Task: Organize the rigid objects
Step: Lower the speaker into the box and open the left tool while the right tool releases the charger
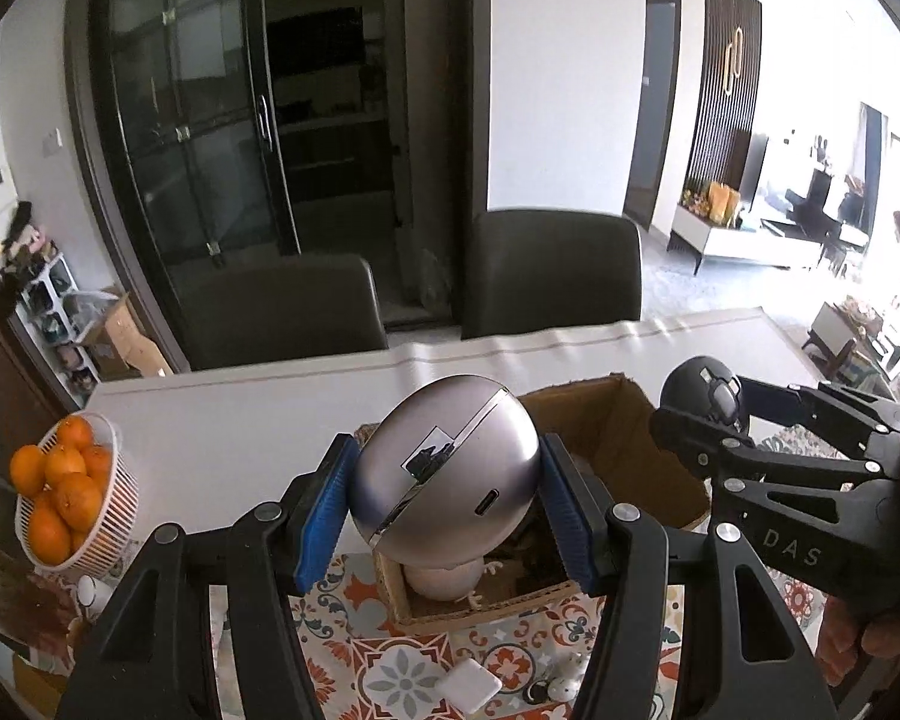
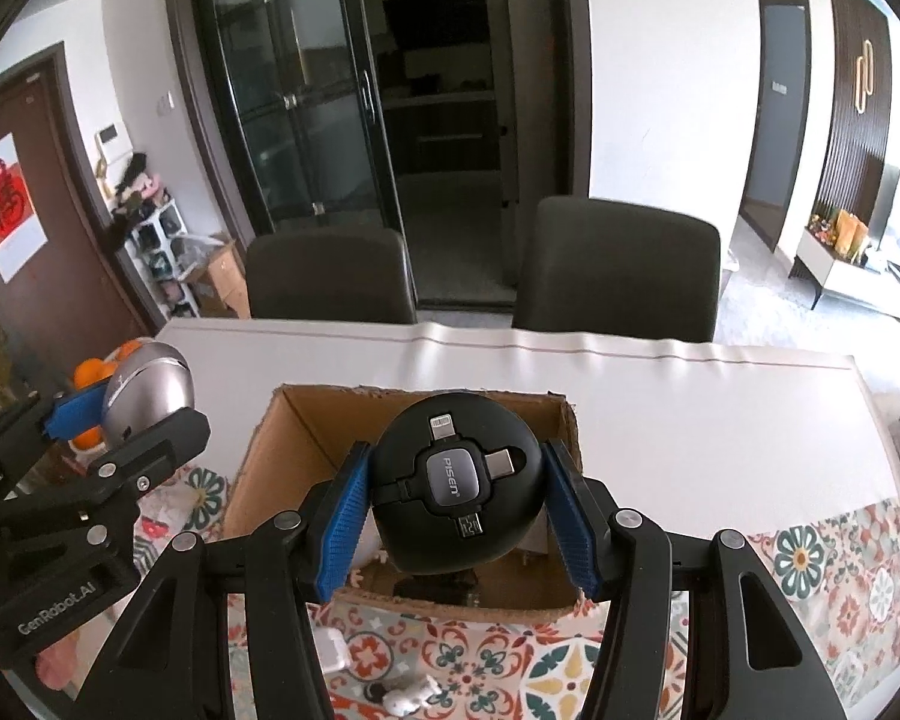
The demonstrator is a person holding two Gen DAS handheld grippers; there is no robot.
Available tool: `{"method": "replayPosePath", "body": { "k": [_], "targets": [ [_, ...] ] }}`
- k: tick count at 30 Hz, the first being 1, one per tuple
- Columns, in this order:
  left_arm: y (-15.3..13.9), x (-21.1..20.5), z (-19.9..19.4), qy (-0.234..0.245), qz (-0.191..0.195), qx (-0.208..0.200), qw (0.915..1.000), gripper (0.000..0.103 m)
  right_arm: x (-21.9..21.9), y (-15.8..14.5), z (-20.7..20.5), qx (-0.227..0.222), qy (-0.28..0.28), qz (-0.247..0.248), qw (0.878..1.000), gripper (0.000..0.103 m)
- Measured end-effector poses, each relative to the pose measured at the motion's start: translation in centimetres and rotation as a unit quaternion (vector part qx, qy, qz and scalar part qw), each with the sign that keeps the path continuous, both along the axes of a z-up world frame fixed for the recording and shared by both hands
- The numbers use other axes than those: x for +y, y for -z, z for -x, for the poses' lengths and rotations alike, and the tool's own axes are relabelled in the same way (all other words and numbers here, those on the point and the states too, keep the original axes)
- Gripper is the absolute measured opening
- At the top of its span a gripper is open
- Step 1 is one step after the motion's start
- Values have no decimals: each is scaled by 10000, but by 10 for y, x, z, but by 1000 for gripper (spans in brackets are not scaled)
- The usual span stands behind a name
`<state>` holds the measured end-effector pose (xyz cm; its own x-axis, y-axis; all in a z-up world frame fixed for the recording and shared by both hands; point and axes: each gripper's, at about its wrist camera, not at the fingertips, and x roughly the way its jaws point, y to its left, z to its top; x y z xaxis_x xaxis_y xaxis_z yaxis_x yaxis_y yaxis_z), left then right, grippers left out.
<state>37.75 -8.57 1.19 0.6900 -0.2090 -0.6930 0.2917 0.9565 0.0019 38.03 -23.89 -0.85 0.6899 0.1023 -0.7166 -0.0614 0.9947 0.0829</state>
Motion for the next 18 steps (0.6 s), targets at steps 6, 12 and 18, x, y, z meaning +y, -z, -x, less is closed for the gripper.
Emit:
{"method": "replayPosePath", "body": {
  "k": [6, 12, 18],
  "targets": [
    [16, -2, -25, 51, -21, 430, 9991, 60, 4, 7, -21, 246, -30, 135, 9996, 57],
    [32, -5, -42, 73, -114, 753, 9971, 60, 4, 20, -38, 543, -77, 166, 9984, 57],
    [48, -5, -56, 76, -207, 1052, 9942, 60, 4, 42, -55, 1017, -189, 109, 9946, 57]
  ]
}}
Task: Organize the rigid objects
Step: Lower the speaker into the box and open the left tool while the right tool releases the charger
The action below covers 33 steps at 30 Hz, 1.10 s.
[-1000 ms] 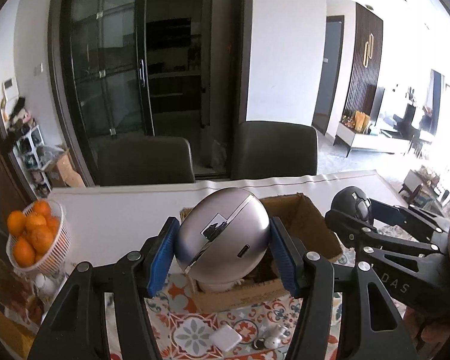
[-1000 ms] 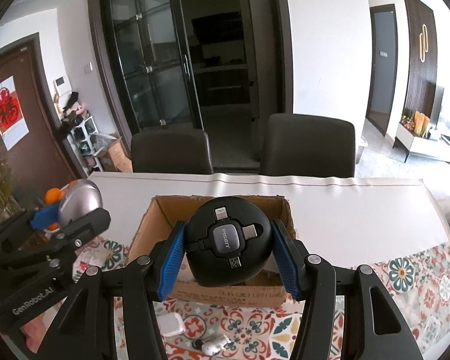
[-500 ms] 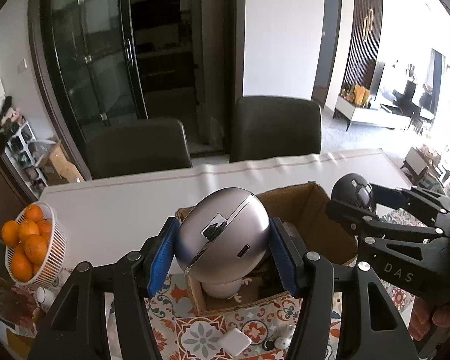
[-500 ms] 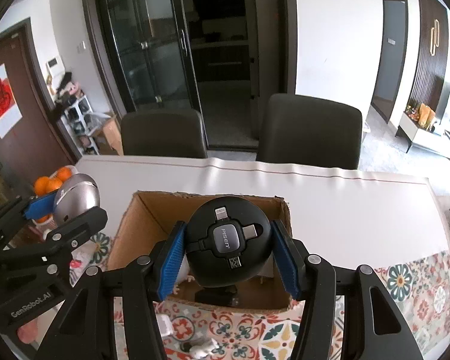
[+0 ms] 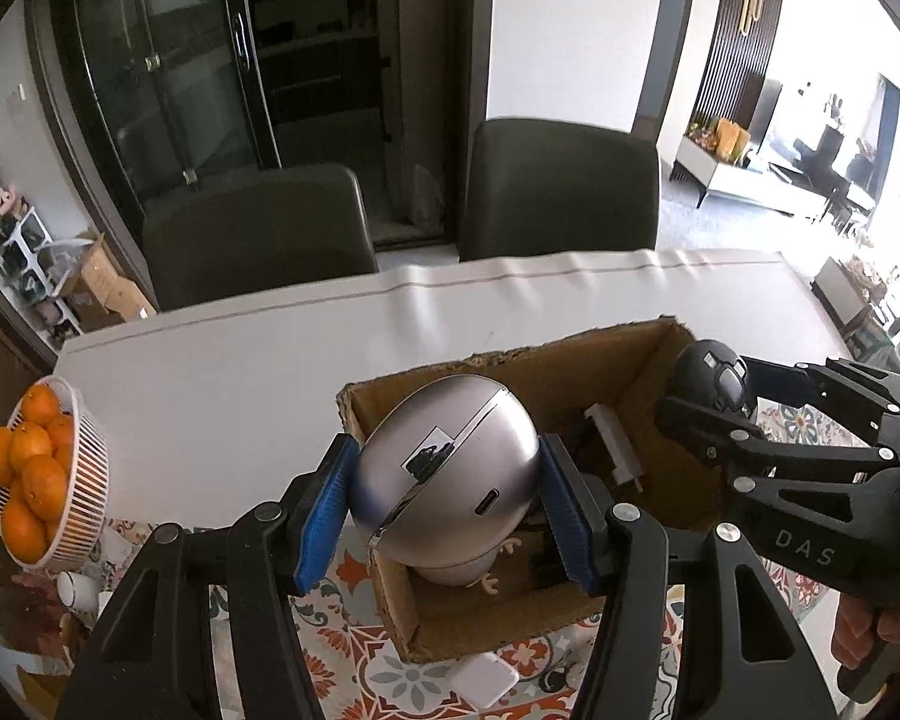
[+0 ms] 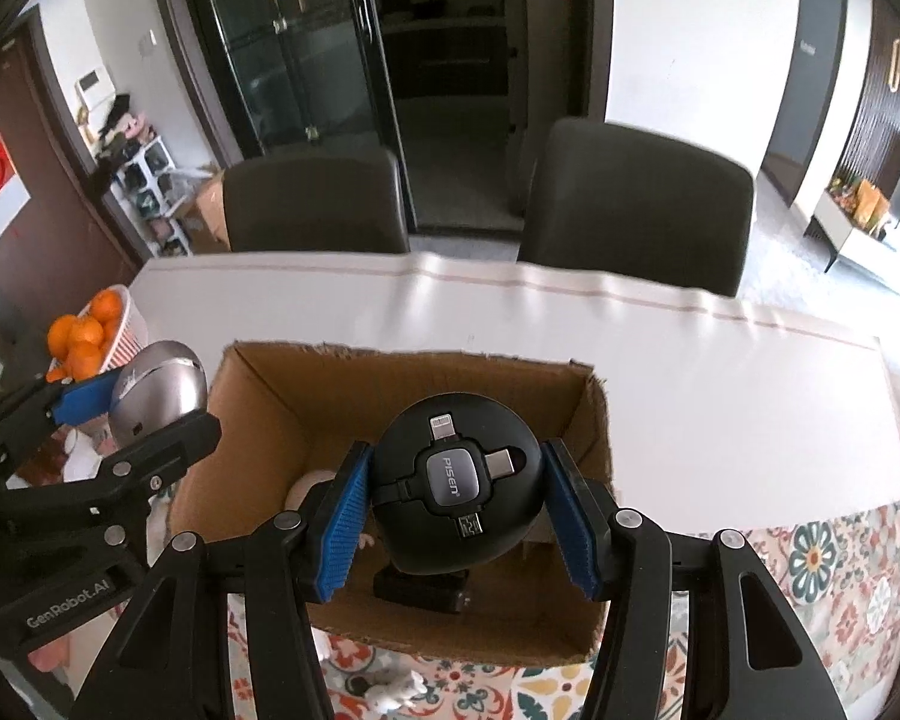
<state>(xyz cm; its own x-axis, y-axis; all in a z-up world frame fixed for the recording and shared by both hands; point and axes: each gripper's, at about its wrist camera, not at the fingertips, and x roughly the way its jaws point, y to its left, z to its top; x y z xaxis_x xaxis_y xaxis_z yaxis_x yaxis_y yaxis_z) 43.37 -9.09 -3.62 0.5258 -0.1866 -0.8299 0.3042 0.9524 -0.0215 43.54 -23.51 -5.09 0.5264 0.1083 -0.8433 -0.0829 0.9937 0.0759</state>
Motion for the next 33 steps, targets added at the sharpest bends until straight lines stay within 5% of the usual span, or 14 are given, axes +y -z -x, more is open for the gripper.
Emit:
{"method": "replayPosePath", "body": {
  "k": [17, 23, 27, 33],
  "targets": [
    [49, 1, -23, 8, 152, 999, 9949, 59, 0, 46, -22, 811, -101, 48, 9966, 57],
    [42, 3, -19, -52, 146, 860, 9962, 63, -3, 43, -20, 717, -13, 92, 9974, 59],
    [29, 9, -8, -256, 105, 586, 9979, 75, -3, 31, -12, 535, 147, 202, 9983, 60],
    [13, 18, 9, -469, 110, 323, 9983, 76, -1, 10, 9, 107, 368, 207, 9991, 60]
  ]
}}
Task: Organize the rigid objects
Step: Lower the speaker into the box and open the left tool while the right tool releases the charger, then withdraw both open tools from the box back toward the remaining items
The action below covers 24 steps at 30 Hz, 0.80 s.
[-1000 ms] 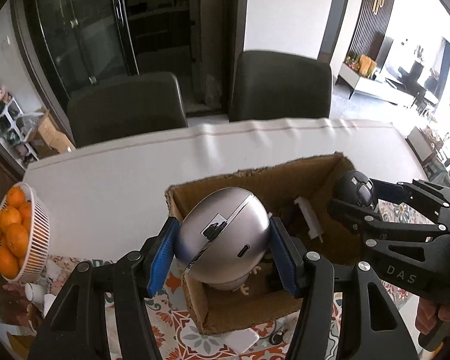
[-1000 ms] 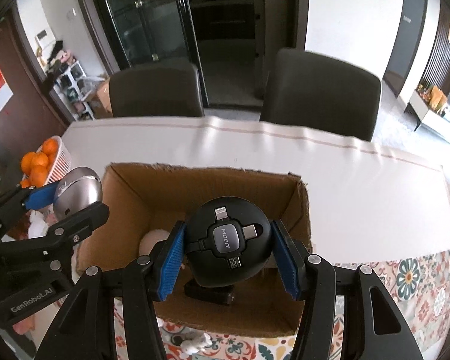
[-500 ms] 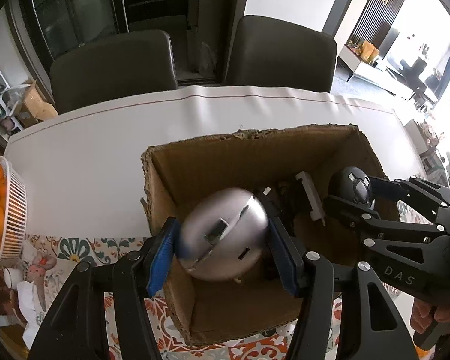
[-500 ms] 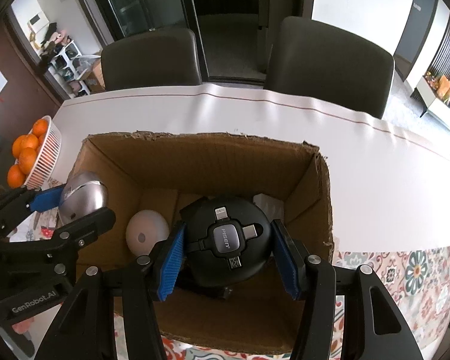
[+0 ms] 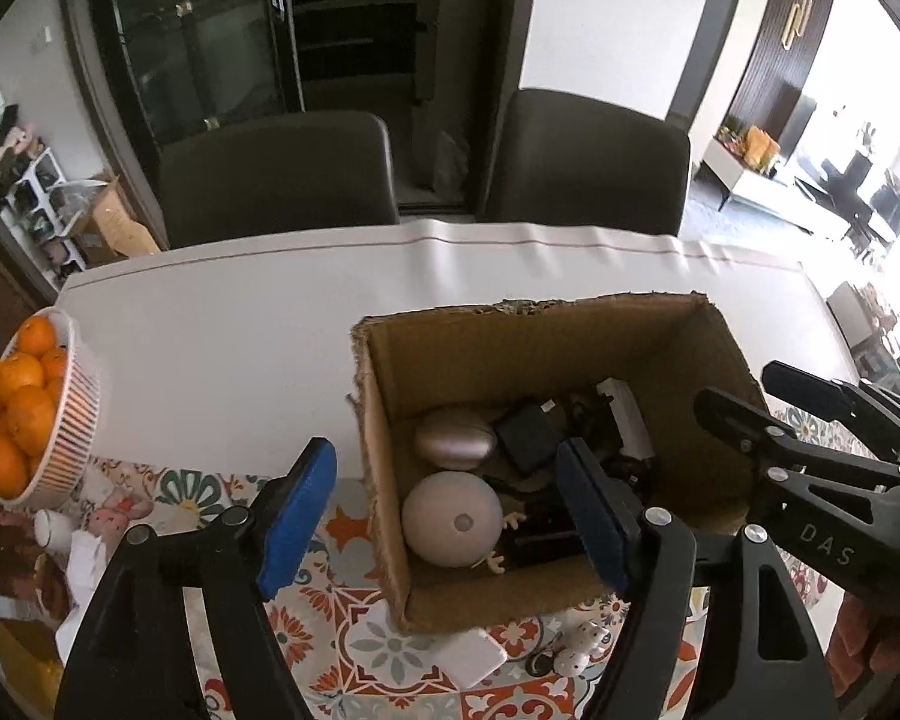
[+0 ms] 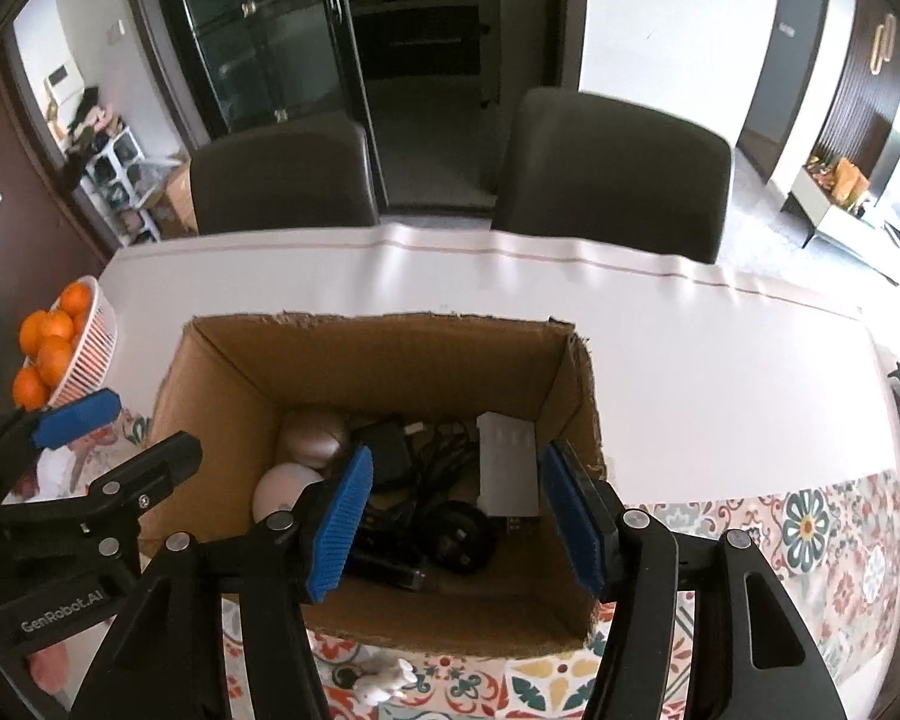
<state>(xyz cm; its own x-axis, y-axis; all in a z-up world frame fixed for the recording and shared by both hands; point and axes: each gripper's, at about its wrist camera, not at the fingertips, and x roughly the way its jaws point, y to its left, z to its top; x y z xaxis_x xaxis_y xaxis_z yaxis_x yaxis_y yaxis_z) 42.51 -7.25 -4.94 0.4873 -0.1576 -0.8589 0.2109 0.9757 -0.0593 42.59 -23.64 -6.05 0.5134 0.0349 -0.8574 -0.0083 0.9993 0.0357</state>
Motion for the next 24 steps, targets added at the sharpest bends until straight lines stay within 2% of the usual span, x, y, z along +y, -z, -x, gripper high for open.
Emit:
{"method": "replayPosePath", "body": {
  "k": [4, 9, 16, 24],
  "targets": [
    [-11, 6, 14, -138, -108, -250, 9995, 78, 5, -12, 16, -256, 59, 31, 9996, 60],
    [-21, 10, 31, -193, -135, -434, 9988, 79, 8, -19, 33, -394, 39, -190, 9990, 60],
    [-31, 15, 57, -228, -241, -720, 9969, 81, 12, -28, 59, -750, 82, -47, 9971, 60],
    [-41, 21, 82, -231, -245, -957, 9948, 81, 15, -31, 82, -940, 53, -132, 9955, 61]
  ]
}}
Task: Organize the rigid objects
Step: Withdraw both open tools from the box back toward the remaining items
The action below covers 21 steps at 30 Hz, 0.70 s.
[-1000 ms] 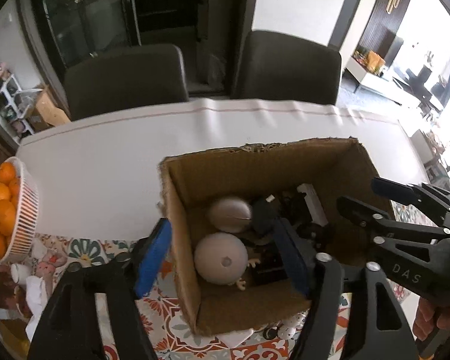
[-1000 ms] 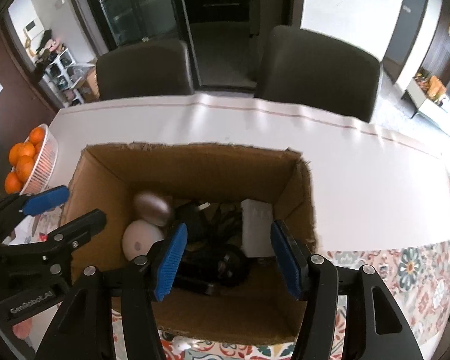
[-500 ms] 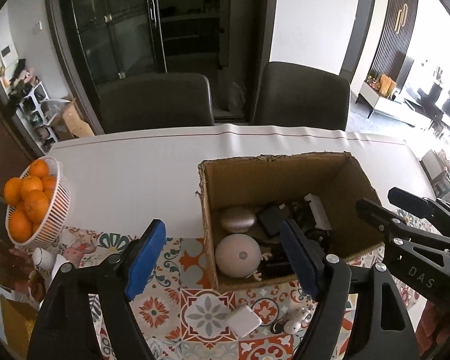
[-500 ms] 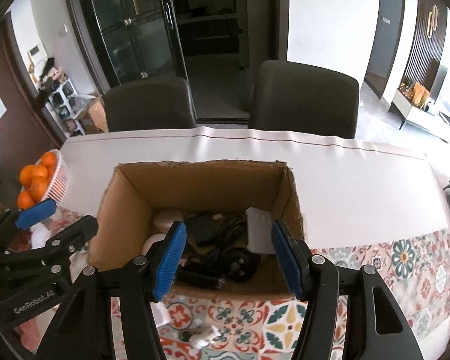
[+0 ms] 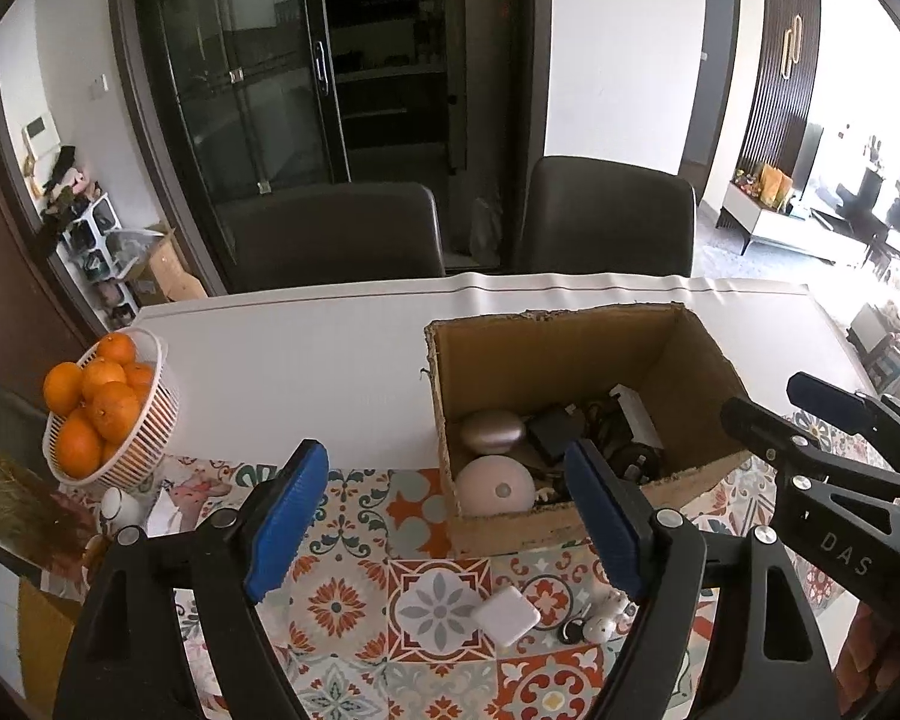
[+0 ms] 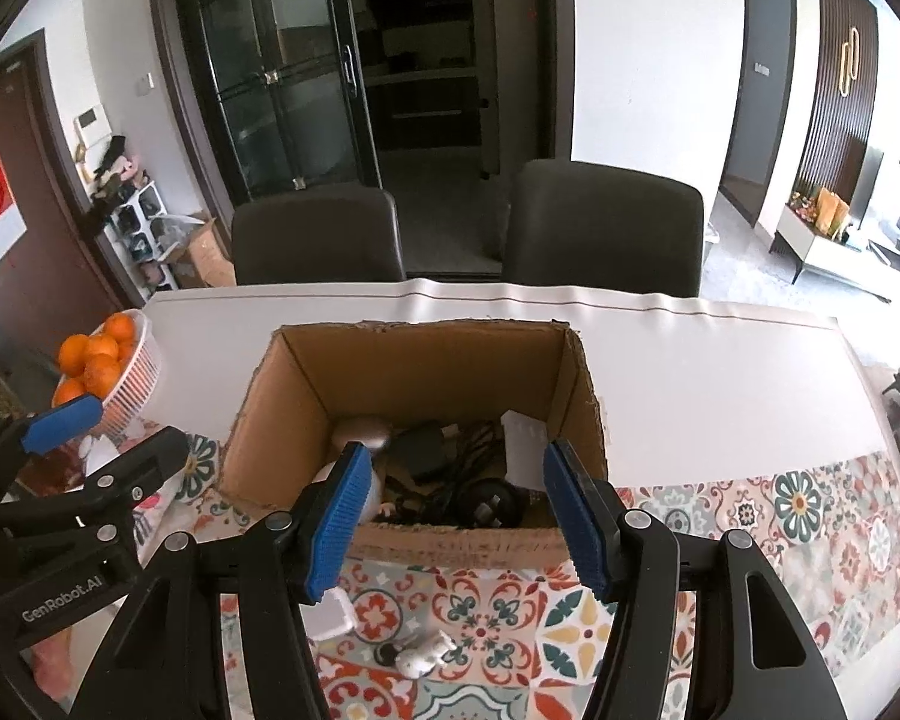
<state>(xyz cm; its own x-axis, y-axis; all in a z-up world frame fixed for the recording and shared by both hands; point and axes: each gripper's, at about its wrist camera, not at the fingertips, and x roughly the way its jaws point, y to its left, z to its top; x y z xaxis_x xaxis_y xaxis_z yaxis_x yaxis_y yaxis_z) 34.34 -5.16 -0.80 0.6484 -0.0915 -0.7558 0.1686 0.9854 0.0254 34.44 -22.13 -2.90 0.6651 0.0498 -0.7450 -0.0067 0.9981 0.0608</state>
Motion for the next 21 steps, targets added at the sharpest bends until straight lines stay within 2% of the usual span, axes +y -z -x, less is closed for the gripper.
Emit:
{"method": "replayPosePath", "body": {
  "k": [15, 21],
  "targets": [
    [0, 11, 48, -84, -82, -372, 9992, 83, 8, 6, 45, -239, -25, -61, 9997, 65],
    [11, 12, 61, -118, -76, -336, 9993, 83, 8, 15, 59, -219, -30, -134, 9997, 65]
  ]
}}
